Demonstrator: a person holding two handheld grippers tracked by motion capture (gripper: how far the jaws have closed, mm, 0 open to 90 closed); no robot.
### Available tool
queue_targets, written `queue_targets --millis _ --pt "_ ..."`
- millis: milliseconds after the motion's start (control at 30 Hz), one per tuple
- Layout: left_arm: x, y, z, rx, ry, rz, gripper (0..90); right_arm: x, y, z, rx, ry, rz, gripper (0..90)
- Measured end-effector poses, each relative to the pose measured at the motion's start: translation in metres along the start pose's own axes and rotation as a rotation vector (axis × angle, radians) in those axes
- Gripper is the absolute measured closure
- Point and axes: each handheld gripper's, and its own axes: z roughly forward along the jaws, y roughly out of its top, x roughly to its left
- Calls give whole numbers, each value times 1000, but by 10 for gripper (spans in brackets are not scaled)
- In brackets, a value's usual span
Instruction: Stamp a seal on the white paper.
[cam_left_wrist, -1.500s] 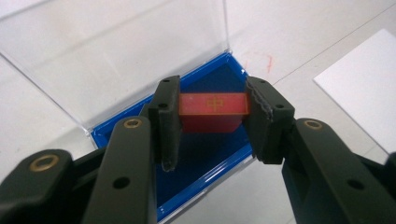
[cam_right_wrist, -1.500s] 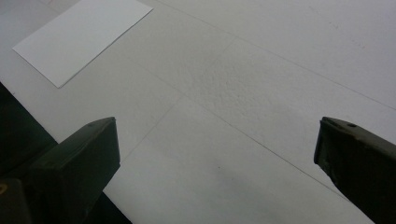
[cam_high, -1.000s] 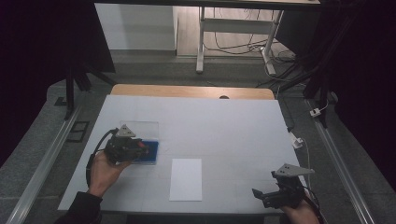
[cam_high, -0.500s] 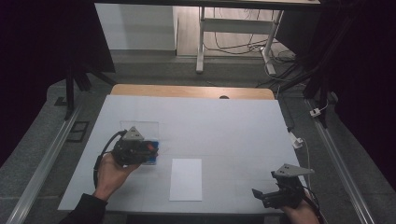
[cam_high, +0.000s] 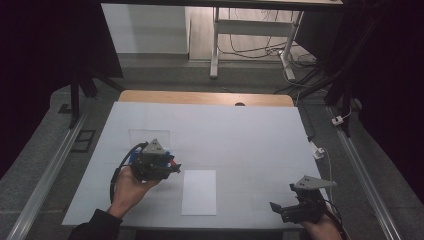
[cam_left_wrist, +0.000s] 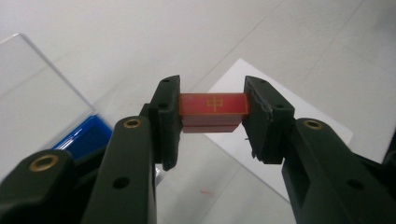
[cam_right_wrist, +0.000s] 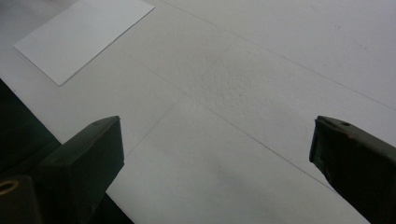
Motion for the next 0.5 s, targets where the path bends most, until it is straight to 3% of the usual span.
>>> queue_targets --millis 500 --pt "-18 10 16 24 -60 37 583 -1 0 -1 -6 2 6 1"
